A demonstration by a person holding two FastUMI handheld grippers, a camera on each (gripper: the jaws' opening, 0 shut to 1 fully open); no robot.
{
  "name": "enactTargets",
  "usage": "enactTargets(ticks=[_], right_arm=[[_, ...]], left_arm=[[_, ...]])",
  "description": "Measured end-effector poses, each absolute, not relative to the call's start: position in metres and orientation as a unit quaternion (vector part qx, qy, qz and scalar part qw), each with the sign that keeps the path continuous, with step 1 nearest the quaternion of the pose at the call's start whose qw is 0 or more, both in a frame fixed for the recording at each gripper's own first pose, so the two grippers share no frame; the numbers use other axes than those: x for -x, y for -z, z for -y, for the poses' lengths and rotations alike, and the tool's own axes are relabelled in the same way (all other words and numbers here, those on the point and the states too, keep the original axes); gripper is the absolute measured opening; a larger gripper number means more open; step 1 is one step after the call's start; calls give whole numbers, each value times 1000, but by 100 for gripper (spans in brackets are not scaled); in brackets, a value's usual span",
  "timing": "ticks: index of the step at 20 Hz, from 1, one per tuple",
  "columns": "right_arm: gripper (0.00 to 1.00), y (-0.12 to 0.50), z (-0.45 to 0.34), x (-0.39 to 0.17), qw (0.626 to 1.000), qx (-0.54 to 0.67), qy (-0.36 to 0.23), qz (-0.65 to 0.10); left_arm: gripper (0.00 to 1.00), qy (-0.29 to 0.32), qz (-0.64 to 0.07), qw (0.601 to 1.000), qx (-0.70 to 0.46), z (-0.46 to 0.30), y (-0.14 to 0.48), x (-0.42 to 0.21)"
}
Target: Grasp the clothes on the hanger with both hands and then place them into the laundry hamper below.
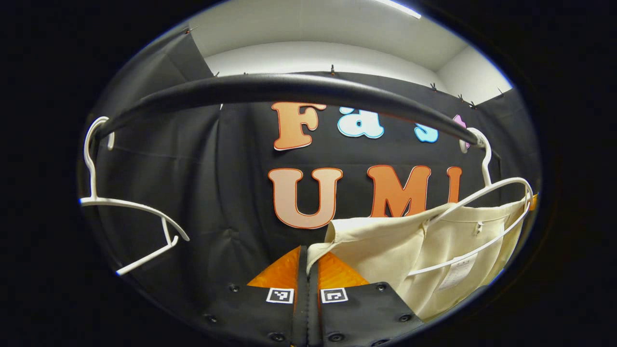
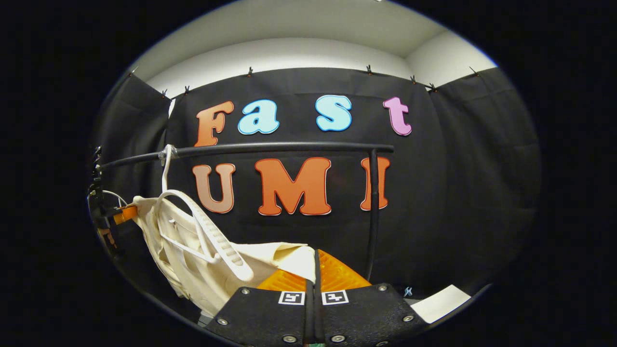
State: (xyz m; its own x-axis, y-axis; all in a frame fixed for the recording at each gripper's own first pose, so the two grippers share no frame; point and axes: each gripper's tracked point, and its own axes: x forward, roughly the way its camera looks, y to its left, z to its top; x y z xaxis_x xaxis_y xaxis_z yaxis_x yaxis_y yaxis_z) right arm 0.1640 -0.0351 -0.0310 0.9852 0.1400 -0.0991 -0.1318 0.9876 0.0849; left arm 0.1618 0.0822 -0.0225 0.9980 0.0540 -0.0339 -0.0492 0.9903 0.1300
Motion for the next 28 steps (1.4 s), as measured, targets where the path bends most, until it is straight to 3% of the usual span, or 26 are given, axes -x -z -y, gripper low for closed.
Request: enactTargets(ticks=[1, 2, 8, 28], right_arm=[[5, 38, 35, -164, 994, -59, -74, -56], [0, 46, 35, -164, 992, -80, -79, -61], [0, 99, 29, -163, 979, -149, -90, -103], [0, 232, 18, -129, 955, -169, -81, -229]], left_arm=[[6, -29, -22, 997, -65, -85, 27, -163], [6, -32, -26, 997, -63, -87, 32, -164], [6, -40, -58, 996, -51, -94, 70, -160], [7, -45, -175, 983, -38, -86, 197, -106]])
